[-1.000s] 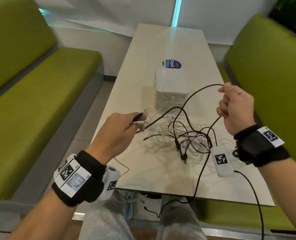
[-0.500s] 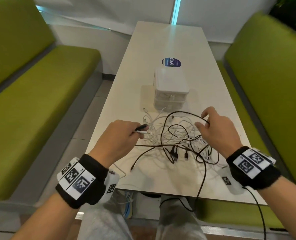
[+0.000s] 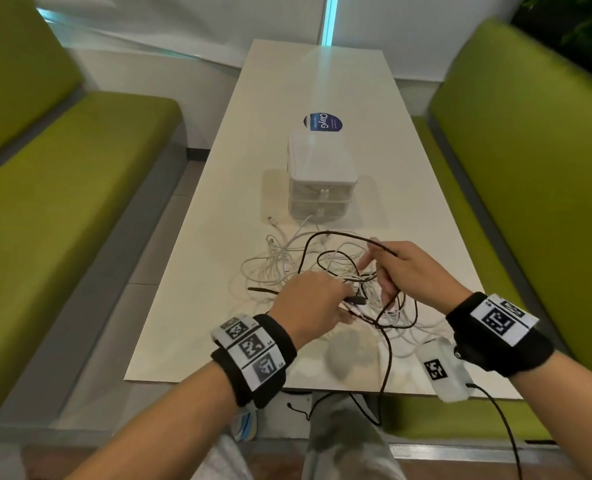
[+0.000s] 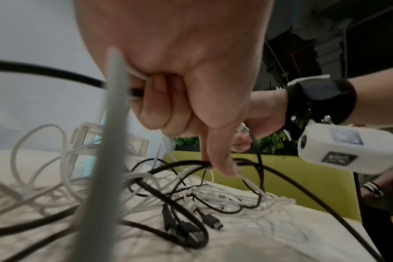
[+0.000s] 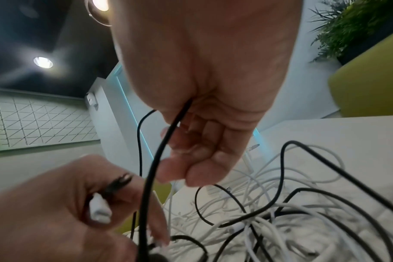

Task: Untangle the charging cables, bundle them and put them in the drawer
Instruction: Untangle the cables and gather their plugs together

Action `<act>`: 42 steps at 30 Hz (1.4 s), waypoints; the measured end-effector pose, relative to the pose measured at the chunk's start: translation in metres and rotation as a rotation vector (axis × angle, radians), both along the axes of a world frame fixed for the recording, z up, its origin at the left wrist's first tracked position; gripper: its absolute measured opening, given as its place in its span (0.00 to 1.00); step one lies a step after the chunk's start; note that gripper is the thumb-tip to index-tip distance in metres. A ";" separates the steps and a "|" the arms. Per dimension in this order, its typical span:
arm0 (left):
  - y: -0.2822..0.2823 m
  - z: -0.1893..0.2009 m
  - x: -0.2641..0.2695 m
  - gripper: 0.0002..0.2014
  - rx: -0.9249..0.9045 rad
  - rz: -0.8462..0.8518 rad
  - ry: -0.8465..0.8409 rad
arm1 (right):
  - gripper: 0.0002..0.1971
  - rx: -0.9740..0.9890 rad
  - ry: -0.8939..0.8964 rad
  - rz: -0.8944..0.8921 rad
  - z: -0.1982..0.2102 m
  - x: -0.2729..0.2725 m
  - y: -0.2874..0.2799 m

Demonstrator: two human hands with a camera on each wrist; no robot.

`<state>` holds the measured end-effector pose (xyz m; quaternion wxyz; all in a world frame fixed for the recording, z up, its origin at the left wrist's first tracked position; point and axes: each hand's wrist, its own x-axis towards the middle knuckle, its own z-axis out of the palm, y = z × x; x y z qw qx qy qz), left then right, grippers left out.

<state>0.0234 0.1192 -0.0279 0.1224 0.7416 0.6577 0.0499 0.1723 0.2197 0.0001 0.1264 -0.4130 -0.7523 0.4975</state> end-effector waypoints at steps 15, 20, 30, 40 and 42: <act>-0.002 0.003 -0.017 0.11 0.118 0.239 -0.279 | 0.10 0.008 -0.353 0.343 -0.009 0.008 -0.008; -0.004 0.004 -0.025 0.11 0.165 0.304 -0.223 | 0.09 0.032 -0.203 0.232 -0.017 0.008 -0.007; -0.013 0.001 -0.027 0.16 0.188 0.317 -0.378 | 0.10 -0.127 0.158 -0.103 0.007 -0.005 0.007; -0.003 -0.002 0.003 0.09 -0.017 0.326 -0.715 | 0.18 -0.333 0.259 0.149 0.019 -0.025 -0.012; -0.003 0.000 0.003 0.07 0.032 0.344 -0.695 | 0.15 -0.210 0.206 0.106 0.017 -0.026 -0.009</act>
